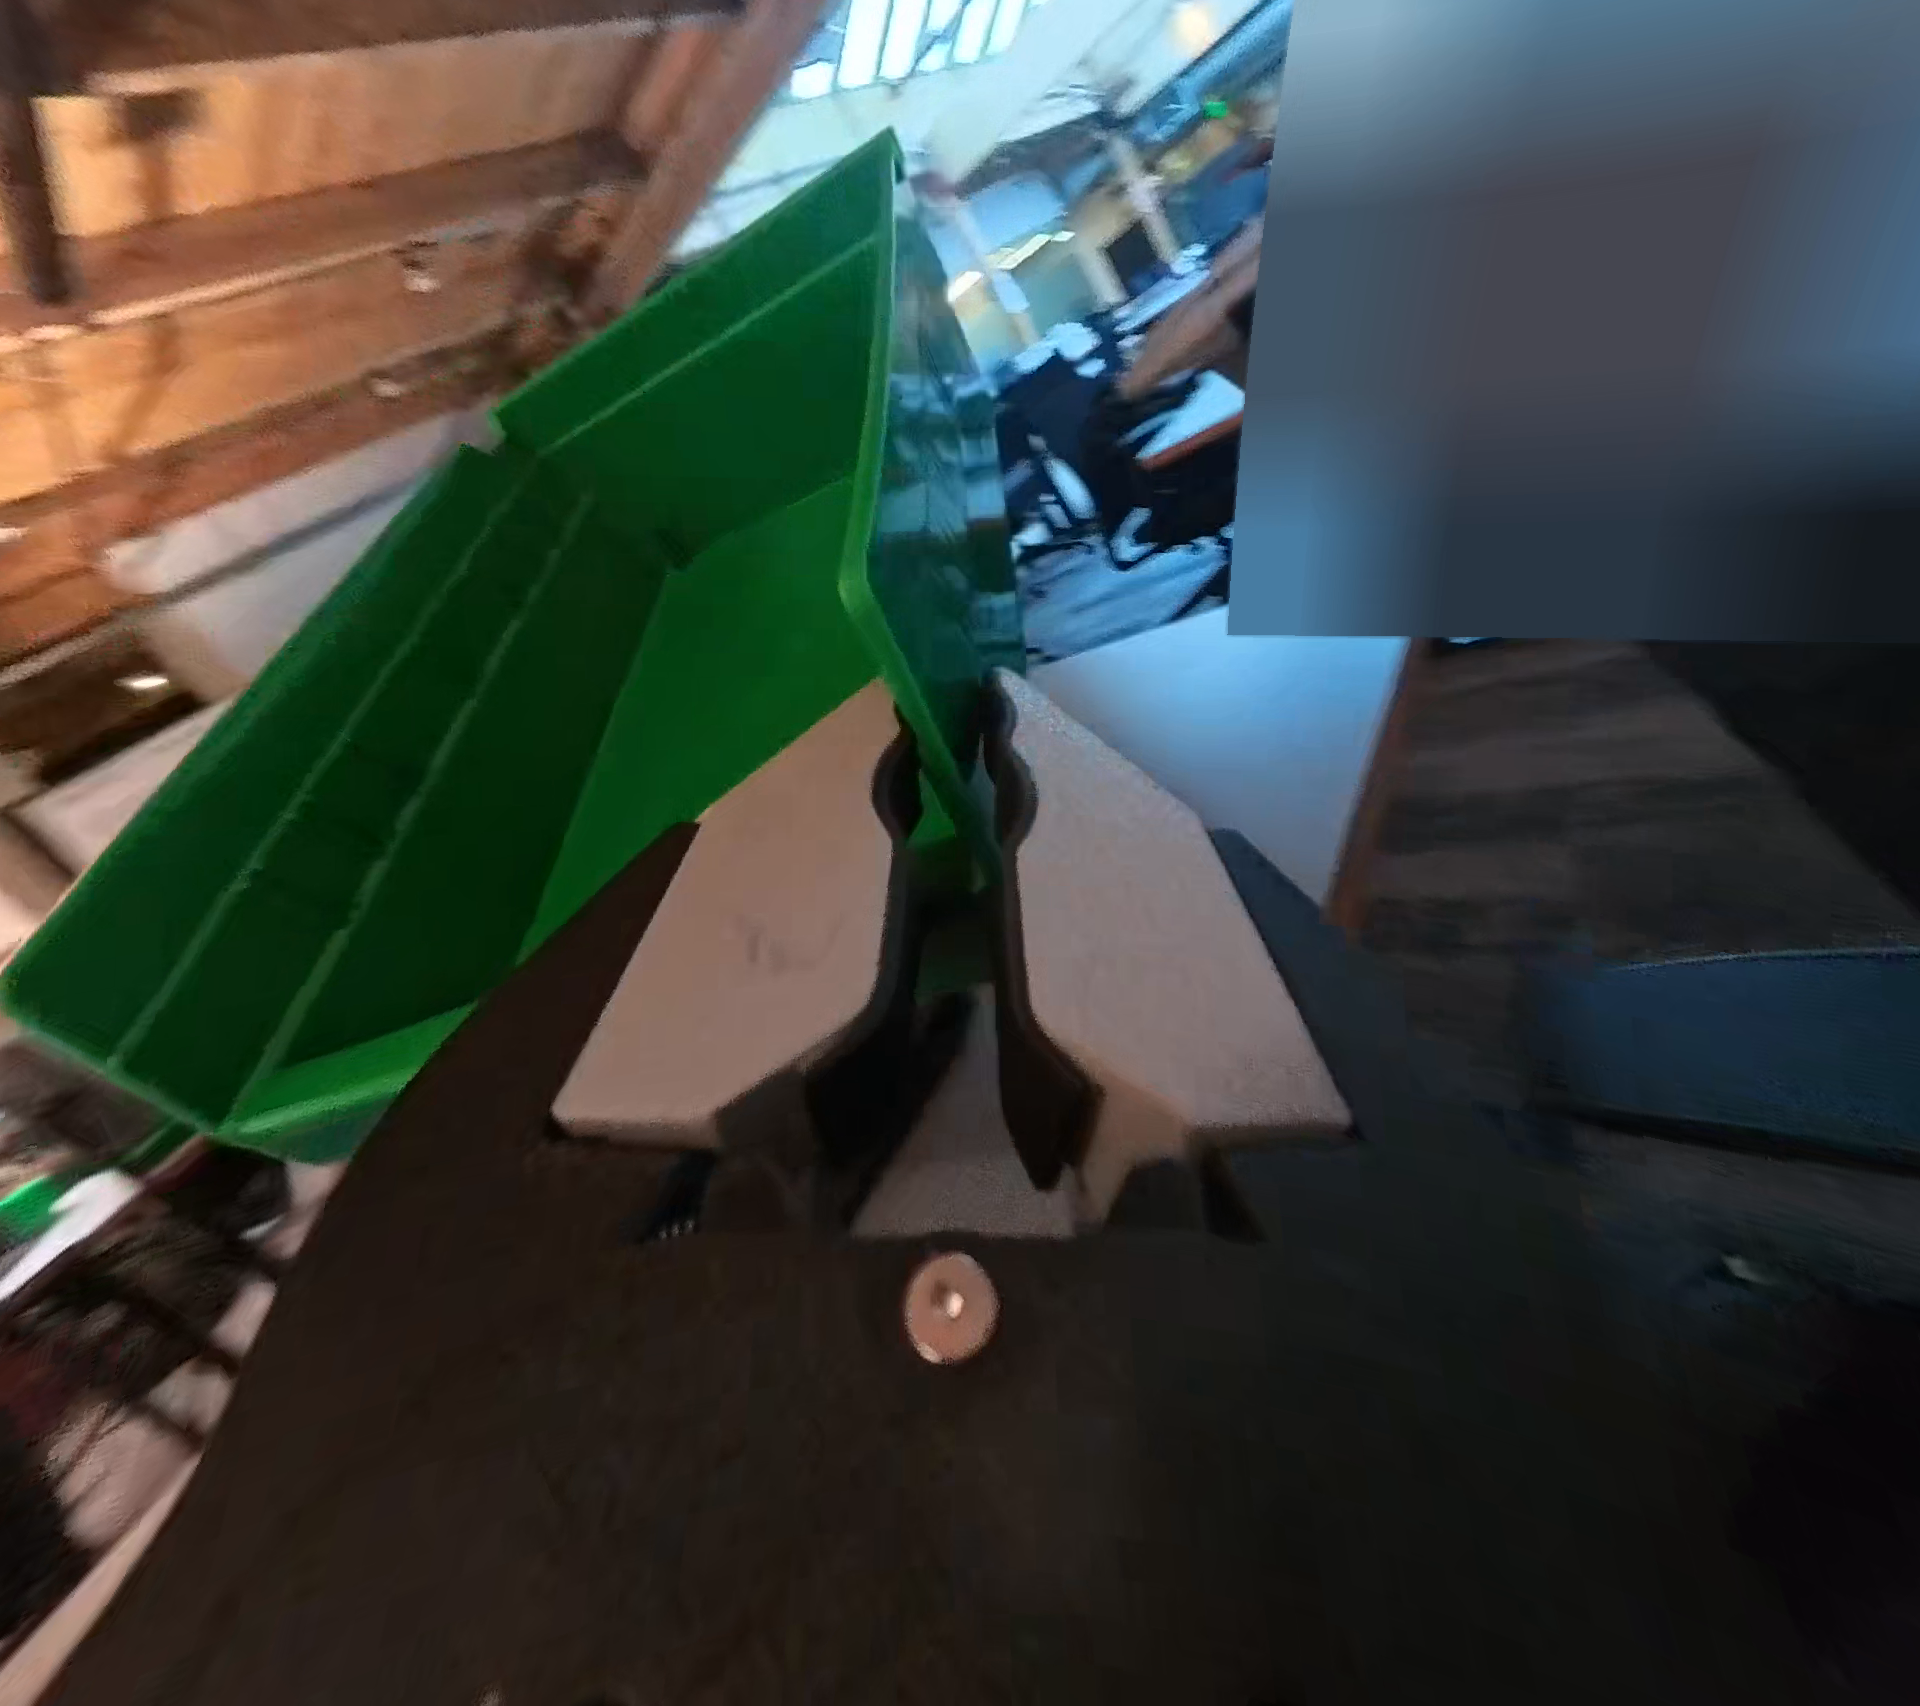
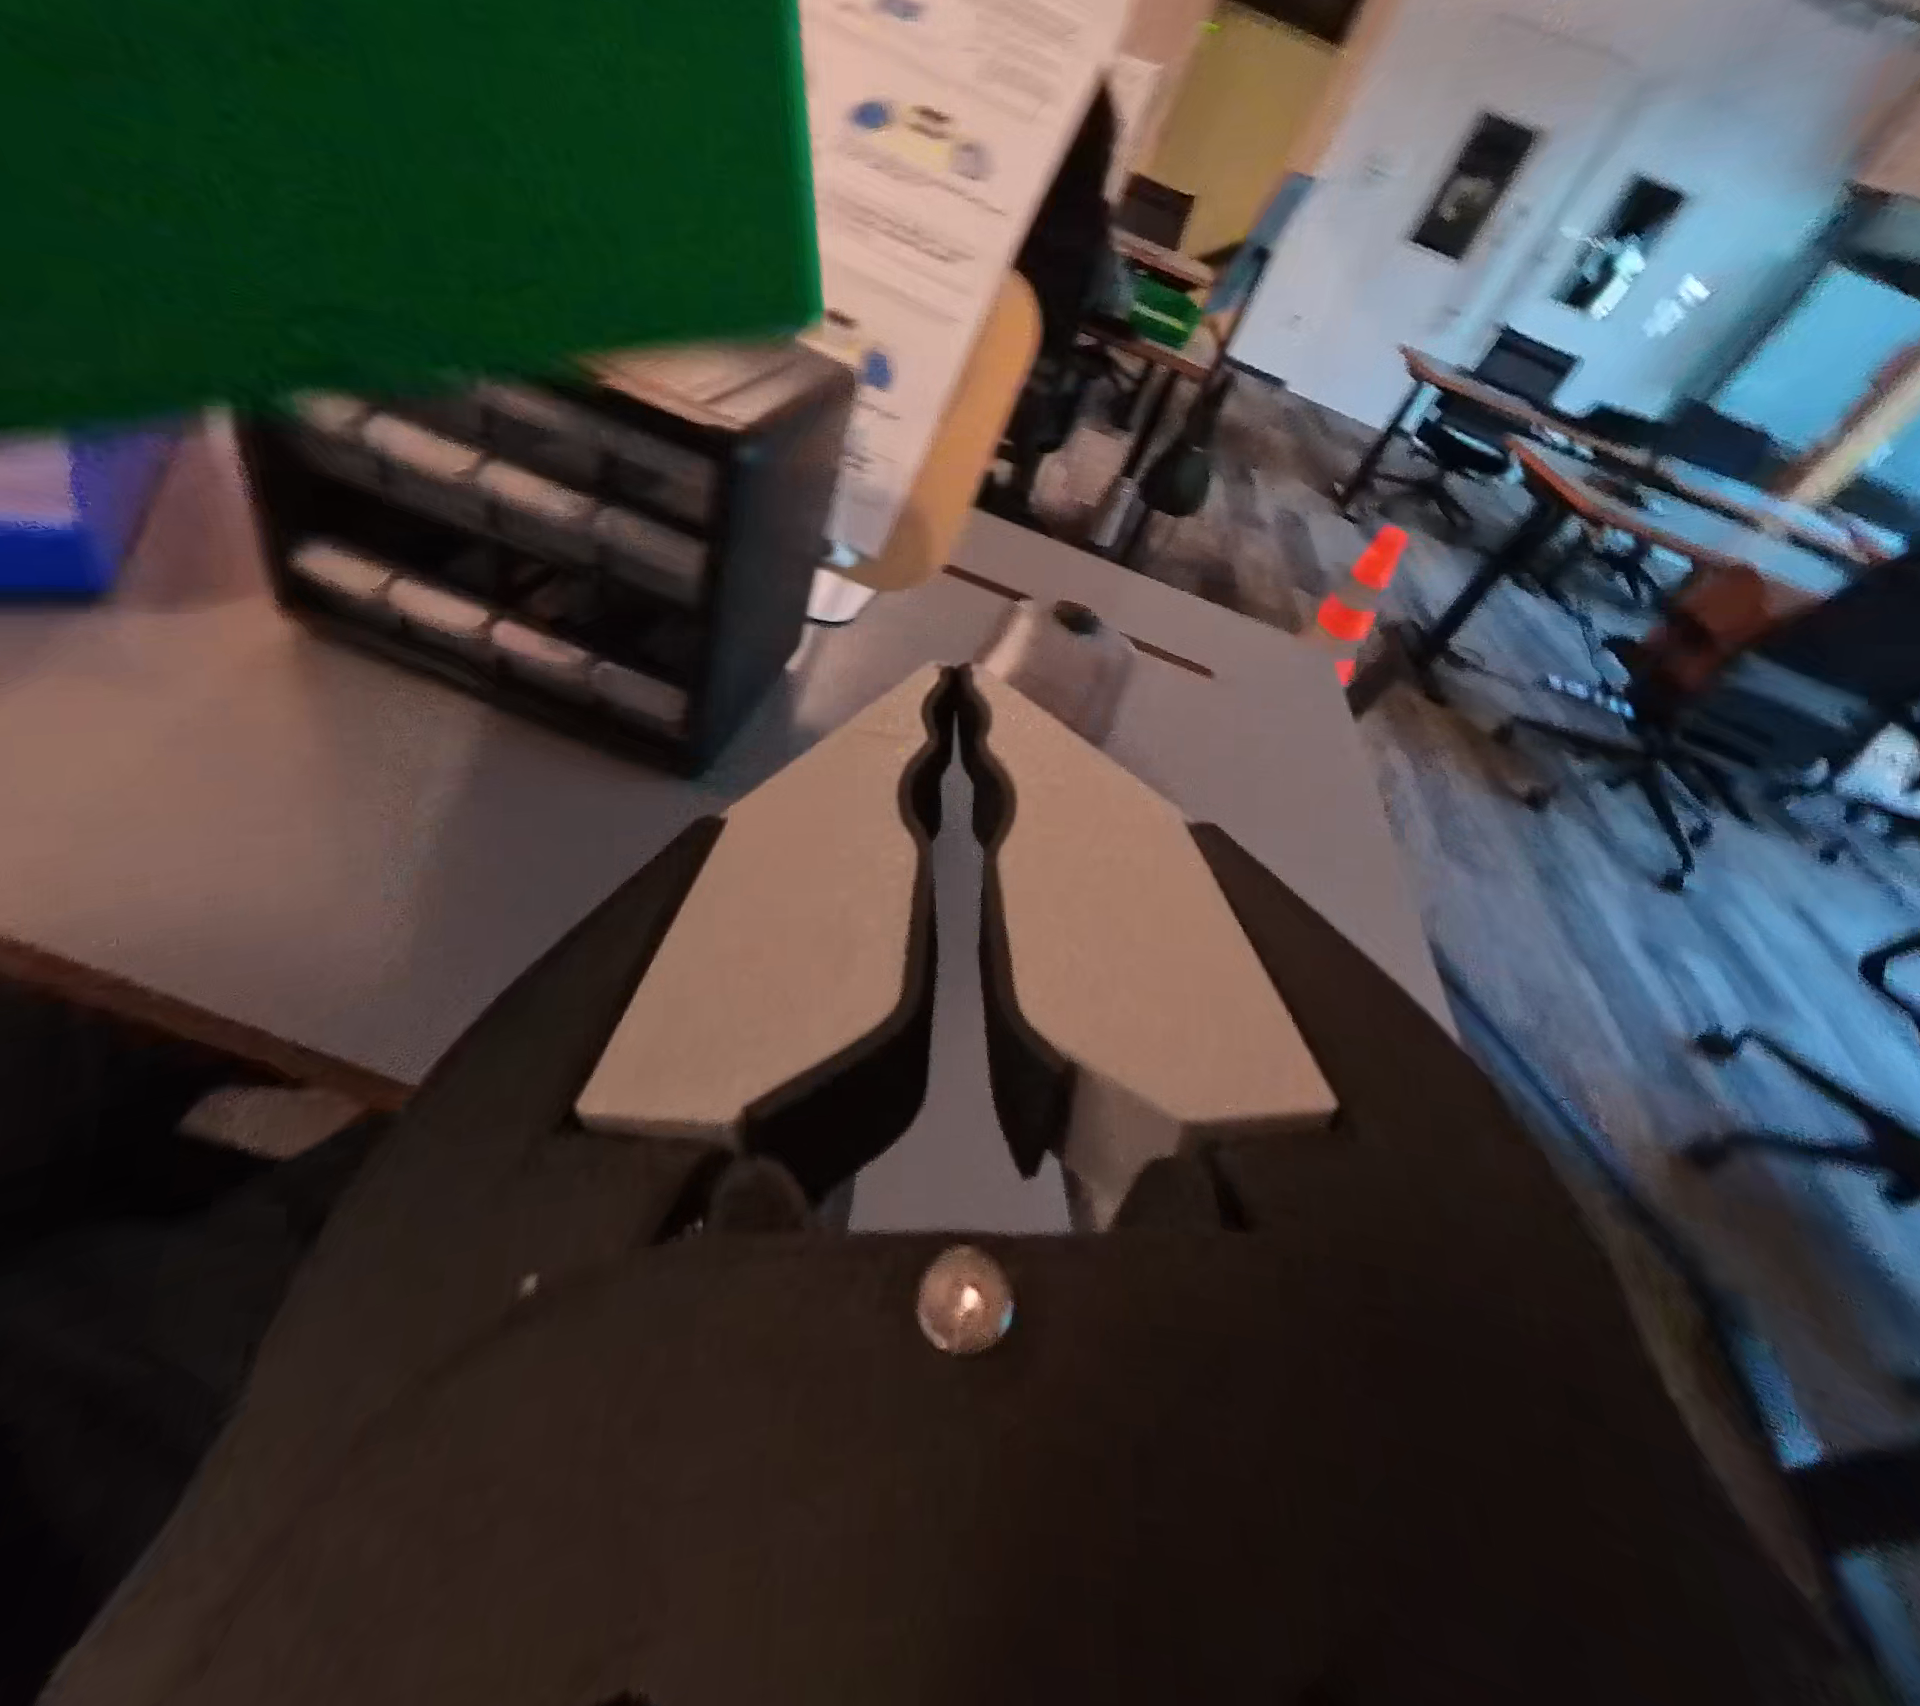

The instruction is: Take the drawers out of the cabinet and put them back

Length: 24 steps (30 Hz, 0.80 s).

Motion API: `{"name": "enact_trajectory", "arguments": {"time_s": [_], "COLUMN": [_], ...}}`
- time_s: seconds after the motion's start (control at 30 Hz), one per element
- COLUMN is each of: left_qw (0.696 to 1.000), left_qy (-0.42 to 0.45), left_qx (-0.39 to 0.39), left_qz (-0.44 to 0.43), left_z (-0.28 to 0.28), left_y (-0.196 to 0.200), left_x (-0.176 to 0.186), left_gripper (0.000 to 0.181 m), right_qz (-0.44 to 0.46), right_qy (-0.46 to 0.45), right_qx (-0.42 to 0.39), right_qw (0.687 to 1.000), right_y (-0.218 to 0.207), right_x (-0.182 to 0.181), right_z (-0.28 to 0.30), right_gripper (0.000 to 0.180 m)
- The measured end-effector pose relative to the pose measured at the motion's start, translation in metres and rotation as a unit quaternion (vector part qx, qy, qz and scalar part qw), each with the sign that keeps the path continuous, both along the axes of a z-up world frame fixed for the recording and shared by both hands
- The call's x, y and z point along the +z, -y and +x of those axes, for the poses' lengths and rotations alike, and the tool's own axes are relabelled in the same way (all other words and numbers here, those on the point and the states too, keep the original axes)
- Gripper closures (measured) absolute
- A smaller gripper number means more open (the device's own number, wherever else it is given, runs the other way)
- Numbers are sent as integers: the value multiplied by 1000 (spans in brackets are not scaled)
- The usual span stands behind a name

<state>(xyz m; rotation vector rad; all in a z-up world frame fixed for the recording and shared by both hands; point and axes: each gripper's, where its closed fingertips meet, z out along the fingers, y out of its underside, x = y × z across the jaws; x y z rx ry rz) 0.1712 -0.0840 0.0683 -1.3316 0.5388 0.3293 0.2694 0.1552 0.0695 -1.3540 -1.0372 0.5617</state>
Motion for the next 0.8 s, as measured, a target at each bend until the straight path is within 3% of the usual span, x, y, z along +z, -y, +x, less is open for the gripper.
{"name": "enact_trajectory", "arguments": {"time_s": [0.13,0.33,0.5,0.57,0.7,0.8], "left_qw": [995,986,971,965,958,961], "left_qy": [7,-10,15,71,124,145], "left_qx": [-73,-52,-31,-36,-79,-78], "left_qz": [-67,-160,-237,-251,-245,-222], "left_z": [63,85,89,92,84,46], "left_y": [-67,-163,-227,-228,-184,-141], "left_x": [-49,-137,-196,-199,-170,-141], "left_gripper": [174,173,170,175,144,135], "right_qz": [-103,-154,-194,-196,-191,-186], "right_qy": [-25,-25,5,20,68,120], "right_qx": [-28,-103,-55,-16,66,165], "right_qw": [994,982,980,980,977,961], "right_y": [-35,-86,-87,-77,-45,-1], "right_x": [-21,-50,-71,-75,-84,-93], "right_z": [46,75,43,22,-19,-52], "right_gripper": [180,180,171,168,159,152]}}
